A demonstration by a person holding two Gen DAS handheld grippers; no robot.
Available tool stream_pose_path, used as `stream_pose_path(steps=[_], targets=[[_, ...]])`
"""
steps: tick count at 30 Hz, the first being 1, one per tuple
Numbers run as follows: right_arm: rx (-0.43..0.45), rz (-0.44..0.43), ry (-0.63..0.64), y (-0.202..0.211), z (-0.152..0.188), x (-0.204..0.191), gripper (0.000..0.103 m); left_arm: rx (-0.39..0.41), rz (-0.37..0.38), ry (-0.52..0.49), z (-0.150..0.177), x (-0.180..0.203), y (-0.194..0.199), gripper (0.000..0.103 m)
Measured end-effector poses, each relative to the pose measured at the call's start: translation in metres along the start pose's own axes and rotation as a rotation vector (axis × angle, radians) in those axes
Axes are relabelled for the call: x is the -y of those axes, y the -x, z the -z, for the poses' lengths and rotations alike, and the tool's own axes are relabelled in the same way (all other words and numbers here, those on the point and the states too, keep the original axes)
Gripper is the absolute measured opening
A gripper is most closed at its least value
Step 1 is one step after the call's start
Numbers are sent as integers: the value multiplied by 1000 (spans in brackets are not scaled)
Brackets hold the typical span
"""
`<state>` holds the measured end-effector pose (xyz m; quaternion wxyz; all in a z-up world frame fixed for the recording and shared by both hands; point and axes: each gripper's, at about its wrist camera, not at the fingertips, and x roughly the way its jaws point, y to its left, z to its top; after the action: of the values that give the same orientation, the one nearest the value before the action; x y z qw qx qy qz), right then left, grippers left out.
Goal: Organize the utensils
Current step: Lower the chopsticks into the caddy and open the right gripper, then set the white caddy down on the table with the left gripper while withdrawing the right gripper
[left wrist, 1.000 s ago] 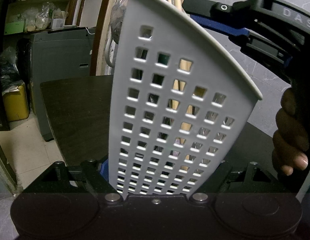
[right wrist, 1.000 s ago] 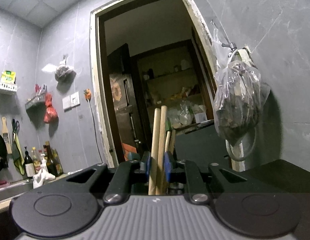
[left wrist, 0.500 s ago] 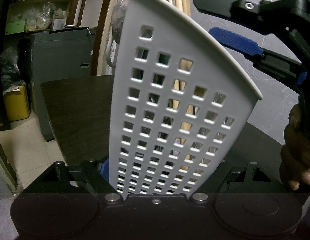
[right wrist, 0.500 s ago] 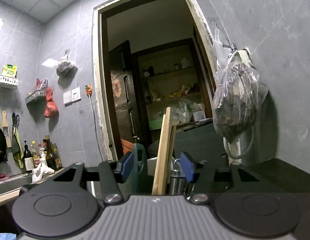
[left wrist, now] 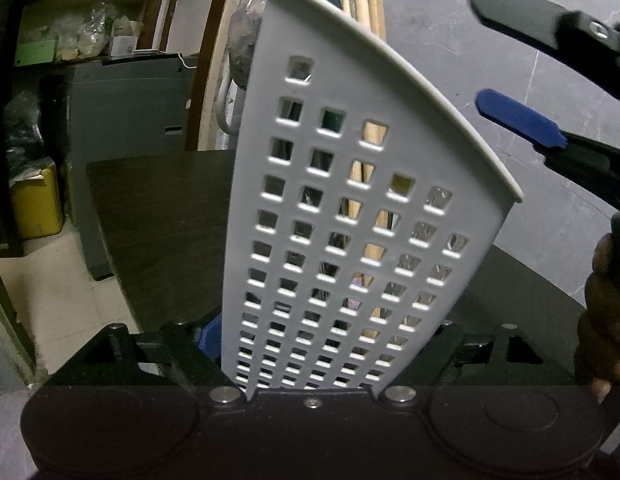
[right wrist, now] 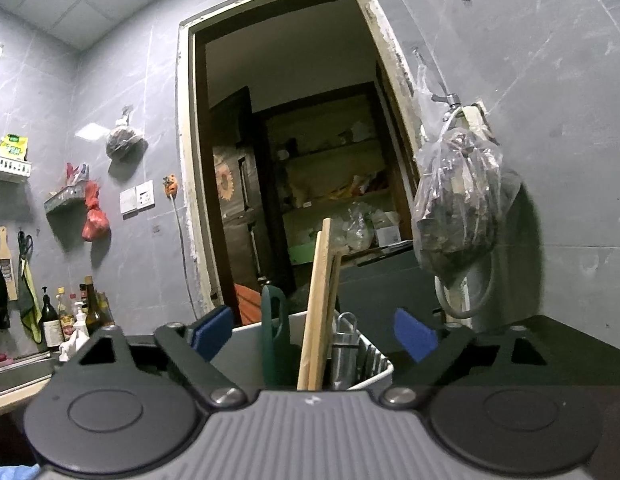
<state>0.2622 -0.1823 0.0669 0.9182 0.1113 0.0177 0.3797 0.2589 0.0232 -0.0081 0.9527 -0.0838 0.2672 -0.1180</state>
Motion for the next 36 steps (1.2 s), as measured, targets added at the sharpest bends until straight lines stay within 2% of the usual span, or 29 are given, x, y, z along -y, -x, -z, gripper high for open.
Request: stream_pose_path(steps=[5, 9, 14, 25, 30, 36], targets=[[12, 20, -13, 11, 2, -1, 101, 17, -18, 15, 1, 1, 5, 99], [19, 44, -26, 22, 3, -2, 103, 45, -40, 23, 2, 3, 15, 102], [37, 74, -49, 40, 4, -6, 103, 84, -103, -17, 10, 15, 30, 102], [55, 180, -113, 88, 14, -21, 103, 190, -177, -22, 30, 29, 88, 102], [54, 222, -132, 112, 21, -29, 103, 237, -201, -21, 40, 38, 119, 102], [59, 230, -145, 139, 27, -37, 103, 280, -213, -28, 51, 51, 147, 102]])
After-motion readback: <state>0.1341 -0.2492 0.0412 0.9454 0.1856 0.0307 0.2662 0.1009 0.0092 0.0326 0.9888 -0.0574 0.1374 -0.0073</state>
